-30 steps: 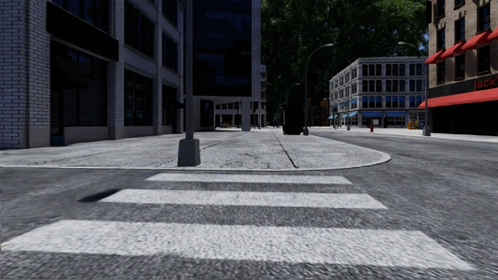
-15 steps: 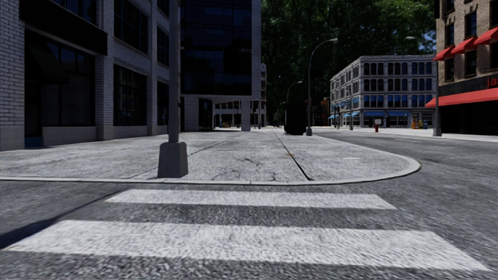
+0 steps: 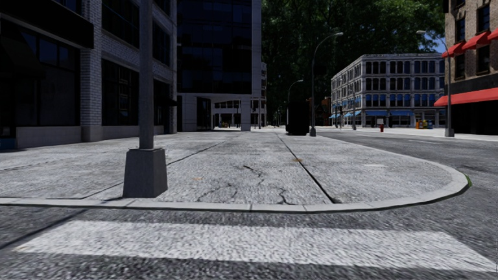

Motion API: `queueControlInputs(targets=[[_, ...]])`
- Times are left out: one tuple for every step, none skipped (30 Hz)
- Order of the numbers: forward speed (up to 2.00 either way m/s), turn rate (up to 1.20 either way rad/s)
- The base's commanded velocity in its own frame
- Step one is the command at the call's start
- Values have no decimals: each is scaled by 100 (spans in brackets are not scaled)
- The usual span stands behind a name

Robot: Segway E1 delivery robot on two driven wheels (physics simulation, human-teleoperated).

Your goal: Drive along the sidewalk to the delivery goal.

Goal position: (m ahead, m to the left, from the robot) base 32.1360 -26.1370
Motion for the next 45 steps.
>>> queueControlInputs(targets=[[200, 0], [200, 0], [200, 0], [200, 0], [200, 0], [200, 0], [200, 0], [200, 0], [200, 0], [200, 0], [200, 0], [200, 0], [200, 0], [200, 0], [200, 0], [200, 0], [200, 0], [200, 0], [200, 0], [200, 0], [200, 0], [200, 0], [200, 0], [200, 0], [200, 0], [200, 0], [200, 0], [200, 0], [200, 0], [200, 0], [200, 0], [200, 0], [200, 0], [200, 0], [200, 0], [200, 0], [200, 0], [200, 0], [200, 0], [200, 0], [200, 0], [200, 0], [200, 0], [200, 0], [200, 0]])
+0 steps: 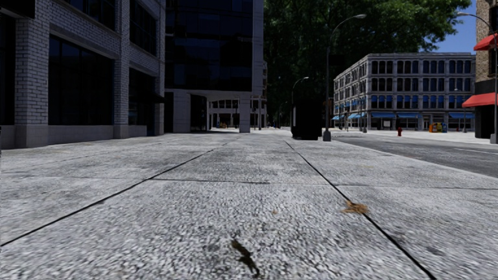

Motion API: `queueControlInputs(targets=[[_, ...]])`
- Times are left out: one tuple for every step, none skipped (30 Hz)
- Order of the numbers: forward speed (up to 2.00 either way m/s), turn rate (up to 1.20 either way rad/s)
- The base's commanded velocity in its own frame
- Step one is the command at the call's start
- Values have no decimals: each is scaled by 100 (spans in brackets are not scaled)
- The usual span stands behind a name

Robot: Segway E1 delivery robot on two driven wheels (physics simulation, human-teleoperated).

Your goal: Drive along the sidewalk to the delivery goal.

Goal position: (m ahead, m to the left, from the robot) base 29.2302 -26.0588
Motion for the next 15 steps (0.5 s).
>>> queueControlInputs(targets=[[200, 0], [200, 0], [200, 0], [200, 0], [200, 0], [200, 0], [200, 0], [200, 0], [200, 0], [200, 0], [200, 0], [200, 0], [200, 0], [200, 0], [200, 0]])
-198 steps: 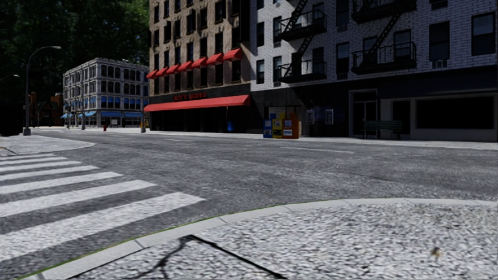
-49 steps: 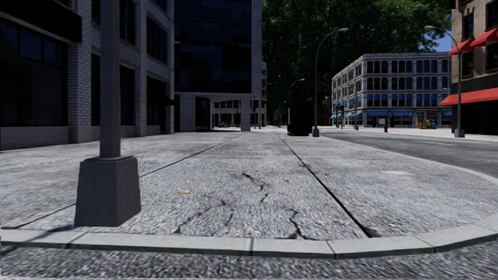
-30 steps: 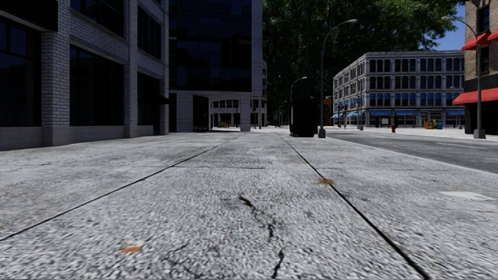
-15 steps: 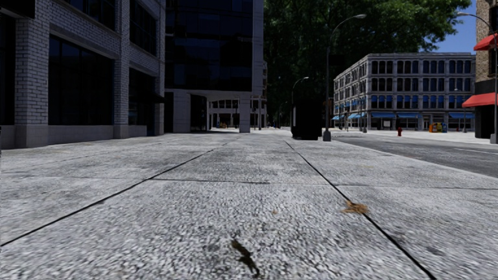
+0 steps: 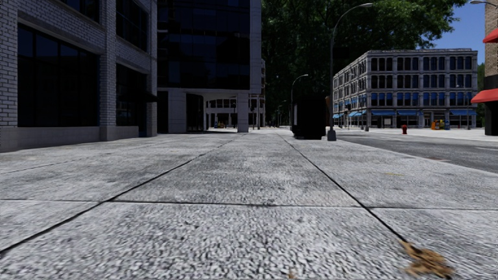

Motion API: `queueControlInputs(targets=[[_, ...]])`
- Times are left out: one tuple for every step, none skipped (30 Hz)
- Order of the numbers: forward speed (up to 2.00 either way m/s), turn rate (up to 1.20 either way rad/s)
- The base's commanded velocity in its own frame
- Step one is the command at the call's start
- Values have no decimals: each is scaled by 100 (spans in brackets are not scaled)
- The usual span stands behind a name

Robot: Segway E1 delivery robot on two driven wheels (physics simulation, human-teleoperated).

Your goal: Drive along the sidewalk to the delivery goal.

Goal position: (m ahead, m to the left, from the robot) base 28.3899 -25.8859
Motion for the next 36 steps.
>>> queueControlInputs(targets=[[200, 0], [200, 0], [200, 0], [200, 0], [200, 0], [200, 0], [200, 0], [200, 0], [200, 0], [200, 0], [200, 0], [200, 0], [200, 0], [200, 0], [200, 0], [200, 0], [200, 0], [200, 0], [200, 0], [200, 0], [200, 0], [200, 0], [200, 0], [200, 0], [200, 0], [200, 0], [200, 0], [200, 0], [200, 0], [200, 0], [200, 0], [200, 0], [200, 0], [200, 0], [200, 0], [200, 0]])
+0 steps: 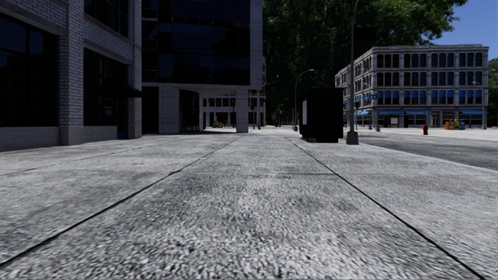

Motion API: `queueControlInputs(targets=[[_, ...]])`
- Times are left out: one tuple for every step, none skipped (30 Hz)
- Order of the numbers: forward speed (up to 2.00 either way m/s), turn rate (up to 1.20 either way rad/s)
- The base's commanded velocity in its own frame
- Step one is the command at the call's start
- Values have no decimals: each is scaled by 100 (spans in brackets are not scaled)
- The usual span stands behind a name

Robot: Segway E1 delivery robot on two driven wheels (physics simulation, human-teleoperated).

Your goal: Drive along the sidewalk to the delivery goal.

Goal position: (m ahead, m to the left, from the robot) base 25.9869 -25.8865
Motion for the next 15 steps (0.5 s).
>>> queueControlInputs(targets=[[200, 0], [200, 0], [200, 0], [200, 0], [200, 0], [200, 0], [200, 0], [200, 0], [200, 0], [200, 0], [200, 0], [200, 0], [200, 0], [200, 0], [200, 0]])
